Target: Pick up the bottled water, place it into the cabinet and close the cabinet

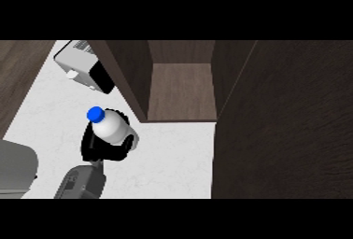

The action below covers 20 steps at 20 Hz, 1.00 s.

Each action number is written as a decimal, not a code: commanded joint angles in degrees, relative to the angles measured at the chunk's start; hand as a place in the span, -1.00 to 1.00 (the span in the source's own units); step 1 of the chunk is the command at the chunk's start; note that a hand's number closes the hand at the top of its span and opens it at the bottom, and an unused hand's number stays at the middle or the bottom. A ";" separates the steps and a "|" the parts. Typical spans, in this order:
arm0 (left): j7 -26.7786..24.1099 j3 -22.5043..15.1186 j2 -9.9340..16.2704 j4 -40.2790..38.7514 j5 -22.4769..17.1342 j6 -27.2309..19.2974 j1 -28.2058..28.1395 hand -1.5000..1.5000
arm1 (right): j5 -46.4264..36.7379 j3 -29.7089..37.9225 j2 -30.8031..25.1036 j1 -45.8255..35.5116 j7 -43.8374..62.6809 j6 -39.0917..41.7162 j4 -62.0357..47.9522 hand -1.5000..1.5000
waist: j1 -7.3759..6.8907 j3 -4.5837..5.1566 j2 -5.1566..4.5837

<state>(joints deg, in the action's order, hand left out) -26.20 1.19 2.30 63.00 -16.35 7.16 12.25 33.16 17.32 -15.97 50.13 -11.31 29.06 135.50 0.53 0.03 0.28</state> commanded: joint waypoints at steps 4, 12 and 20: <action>5.75 -9.33 -2.25 8.23 0.37 -12.43 2.05 1.00 | 5.93 0.36 1.31 5.09 3.14 -0.90 12.26 -1.00 | 0.56 0.03 0.07; 8.20 -17.80 -2.29 4.35 -1.82 -29.11 12.50 1.00 | 7.73 0.44 -0.05 1.94 3.75 -1.62 9.59 -1.00 | 0.94 0.05 -0.32; 12.55 -18.50 -2.30 -7.17 0.69 -37.37 24.45 1.00 | 6.41 -0.44 0.07 0.18 4.17 -2.67 9.02 -1.00 | 1.04 0.04 -0.44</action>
<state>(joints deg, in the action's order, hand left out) -16.09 -16.25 0.03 59.70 -16.87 -26.23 31.52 35.70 17.85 -17.23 49.14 -11.44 29.39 134.85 1.78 0.09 -0.14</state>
